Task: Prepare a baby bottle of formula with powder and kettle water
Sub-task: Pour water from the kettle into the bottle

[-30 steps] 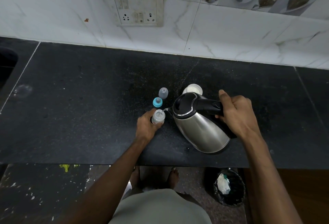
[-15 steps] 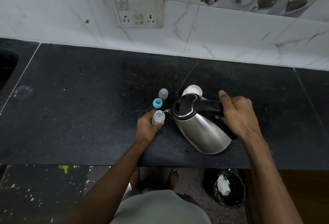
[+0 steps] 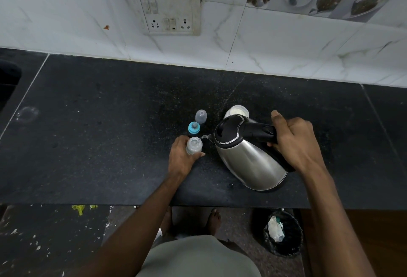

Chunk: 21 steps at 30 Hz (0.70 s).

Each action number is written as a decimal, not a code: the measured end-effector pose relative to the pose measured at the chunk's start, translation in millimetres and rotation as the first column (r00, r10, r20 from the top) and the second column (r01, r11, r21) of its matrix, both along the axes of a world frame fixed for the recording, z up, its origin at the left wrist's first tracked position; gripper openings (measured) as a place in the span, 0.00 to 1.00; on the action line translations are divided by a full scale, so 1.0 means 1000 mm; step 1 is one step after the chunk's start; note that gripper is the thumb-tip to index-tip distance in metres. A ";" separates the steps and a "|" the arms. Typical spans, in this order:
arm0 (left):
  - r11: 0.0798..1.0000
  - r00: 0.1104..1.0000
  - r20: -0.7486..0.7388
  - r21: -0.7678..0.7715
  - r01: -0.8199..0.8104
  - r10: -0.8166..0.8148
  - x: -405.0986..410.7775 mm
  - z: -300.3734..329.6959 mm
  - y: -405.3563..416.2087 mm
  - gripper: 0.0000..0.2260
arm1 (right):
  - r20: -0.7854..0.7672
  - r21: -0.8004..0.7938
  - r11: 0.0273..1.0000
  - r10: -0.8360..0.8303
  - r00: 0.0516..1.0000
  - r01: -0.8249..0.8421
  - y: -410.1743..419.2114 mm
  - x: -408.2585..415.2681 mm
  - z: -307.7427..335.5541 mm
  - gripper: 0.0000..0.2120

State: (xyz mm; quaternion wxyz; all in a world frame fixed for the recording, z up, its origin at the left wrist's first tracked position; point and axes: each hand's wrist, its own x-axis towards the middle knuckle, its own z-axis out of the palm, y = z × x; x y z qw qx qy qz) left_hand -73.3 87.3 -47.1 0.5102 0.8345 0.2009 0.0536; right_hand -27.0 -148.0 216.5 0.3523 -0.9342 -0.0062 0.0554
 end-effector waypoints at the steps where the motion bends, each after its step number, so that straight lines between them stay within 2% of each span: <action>1: 1.000 1.000 -0.002 0.003 0.005 -0.005 0.000 0.000 0.000 0.27 | 0.000 -0.003 1.000 0.004 1.000 -0.004 0.000 0.000 0.000 0.35; 4: 0.999 0.999 0.022 0.007 0.040 -0.040 -0.003 0.000 -0.001 0.30 | 0.003 -0.010 1.000 0.007 1.000 -0.007 0.000 0.000 0.000 0.35; 7: 0.997 0.994 0.066 -0.004 0.083 -0.083 -0.006 0.004 -0.002 0.28 | 0.004 -0.010 1.000 0.007 1.000 -0.007 0.000 -0.001 0.001 0.35; 13: 0.996 0.996 0.049 -0.037 0.083 -0.081 -0.007 0.006 0.001 0.23 | 0.000 0.001 1.000 0.006 1.000 -0.006 0.000 -0.001 0.001 0.35; 21: 0.995 0.996 0.027 -0.054 0.086 -0.085 -0.006 0.006 0.002 0.23 | -0.010 0.006 1.000 -0.001 1.000 0.001 0.001 -0.004 -0.001 0.34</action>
